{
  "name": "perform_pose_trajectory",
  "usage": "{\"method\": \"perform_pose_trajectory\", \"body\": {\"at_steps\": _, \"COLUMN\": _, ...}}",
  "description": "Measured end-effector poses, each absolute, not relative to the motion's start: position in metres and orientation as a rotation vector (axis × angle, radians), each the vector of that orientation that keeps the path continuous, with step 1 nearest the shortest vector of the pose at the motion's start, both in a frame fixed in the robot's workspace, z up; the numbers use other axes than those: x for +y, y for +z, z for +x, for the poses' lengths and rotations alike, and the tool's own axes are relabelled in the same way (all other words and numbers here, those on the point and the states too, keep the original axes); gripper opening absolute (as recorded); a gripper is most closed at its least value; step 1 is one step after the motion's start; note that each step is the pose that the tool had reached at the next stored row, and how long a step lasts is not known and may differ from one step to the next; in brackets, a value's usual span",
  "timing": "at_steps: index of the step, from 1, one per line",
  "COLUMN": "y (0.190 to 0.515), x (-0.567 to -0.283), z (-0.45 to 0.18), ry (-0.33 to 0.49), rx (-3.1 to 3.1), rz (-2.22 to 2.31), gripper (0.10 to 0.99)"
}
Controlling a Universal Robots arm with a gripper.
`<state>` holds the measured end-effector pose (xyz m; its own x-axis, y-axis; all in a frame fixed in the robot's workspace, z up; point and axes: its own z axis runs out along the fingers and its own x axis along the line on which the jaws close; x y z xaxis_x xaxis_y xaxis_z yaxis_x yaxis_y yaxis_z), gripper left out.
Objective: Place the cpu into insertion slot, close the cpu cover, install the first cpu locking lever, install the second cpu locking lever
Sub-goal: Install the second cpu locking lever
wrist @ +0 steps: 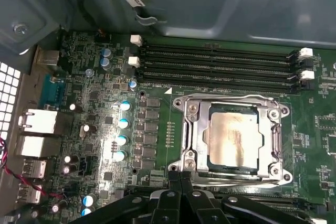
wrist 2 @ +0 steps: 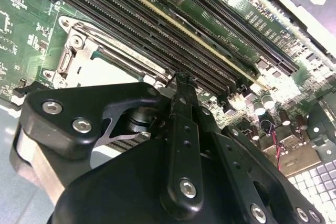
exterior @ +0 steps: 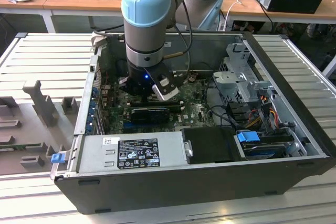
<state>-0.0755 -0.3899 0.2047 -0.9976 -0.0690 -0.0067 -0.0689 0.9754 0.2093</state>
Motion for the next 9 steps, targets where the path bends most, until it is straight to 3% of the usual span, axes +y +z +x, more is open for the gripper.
{"method": "perform_pose_trajectory", "body": {"at_steps": 9, "y": 0.198, "x": -0.3868, "z": -0.076, "ry": -0.386, "rx": -3.117, "rz": 0.109, "gripper": 0.106}}
